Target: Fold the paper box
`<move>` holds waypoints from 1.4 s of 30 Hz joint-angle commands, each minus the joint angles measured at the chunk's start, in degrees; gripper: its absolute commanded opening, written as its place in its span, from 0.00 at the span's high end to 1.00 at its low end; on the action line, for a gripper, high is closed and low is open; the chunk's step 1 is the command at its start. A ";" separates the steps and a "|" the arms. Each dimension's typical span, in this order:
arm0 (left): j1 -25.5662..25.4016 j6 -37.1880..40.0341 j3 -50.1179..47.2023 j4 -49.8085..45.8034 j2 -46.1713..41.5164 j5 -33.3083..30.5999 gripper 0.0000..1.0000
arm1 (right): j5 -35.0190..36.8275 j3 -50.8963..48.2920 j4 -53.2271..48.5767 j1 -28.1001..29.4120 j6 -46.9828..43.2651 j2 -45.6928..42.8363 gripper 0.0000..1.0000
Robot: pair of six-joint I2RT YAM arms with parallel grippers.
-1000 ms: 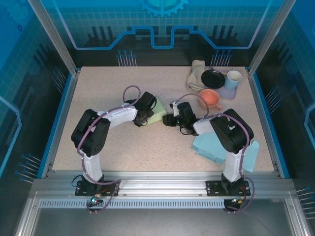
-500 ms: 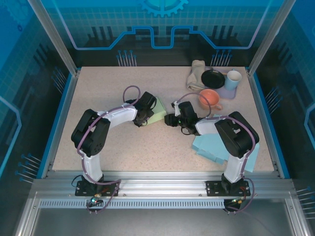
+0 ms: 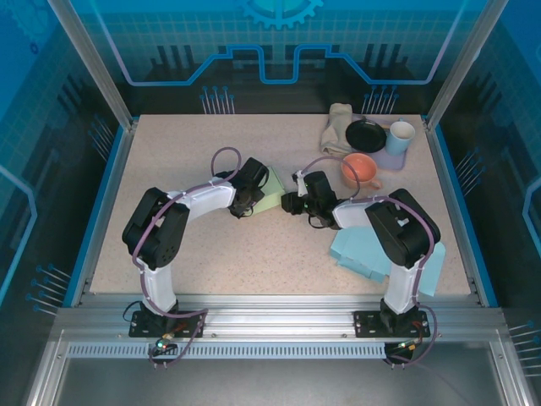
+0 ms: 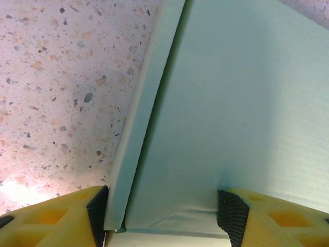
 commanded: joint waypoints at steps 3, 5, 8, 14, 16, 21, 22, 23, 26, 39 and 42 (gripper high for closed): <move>1.89 1.77 -3.52 -6.86 7.00 0.37 0.38 | -1.03 3.06 0.40 -0.07 0.53 3.71 0.72; 1.91 1.96 -3.69 -6.40 7.07 0.76 0.38 | -1.64 3.63 1.61 -0.19 1.29 5.51 0.72; 1.83 2.32 -3.80 -5.58 7.15 1.64 0.38 | -3.60 4.46 4.50 -0.28 2.18 7.82 0.72; 1.57 3.94 -3.71 -4.15 7.44 4.30 0.38 | -5.45 5.80 9.34 -0.38 2.26 10.24 0.72; 1.48 4.53 -3.55 -4.08 7.36 5.13 0.38 | -5.62 6.30 9.26 -0.47 2.47 10.68 0.72; 1.39 5.54 -3.13 -4.99 5.48 5.61 0.36 | -5.54 6.97 7.75 -1.42 3.81 11.41 0.72; 1.41 5.75 -3.01 -5.41 4.88 5.45 0.33 | -5.62 7.02 7.52 -1.79 4.16 11.52 0.72; 1.40 5.96 -2.89 -5.75 4.37 5.28 0.31 | -5.73 7.03 7.31 -2.11 4.47 11.72 0.72; 1.44 7.26 -2.56 -6.54 2.88 4.55 0.26 | -6.49 7.09 7.15 -3.20 5.69 12.35 0.72; 1.47 28.22 -5.06 6.03 -10.39 6.32 0.17 | -10.43 7.69 5.25 -5.50 7.70 12.40 0.72; 2.19 33.32 -3.40 6.42 -12.58 6.26 0.15 | -11.72 8.05 4.12 -6.23 8.26 11.98 0.72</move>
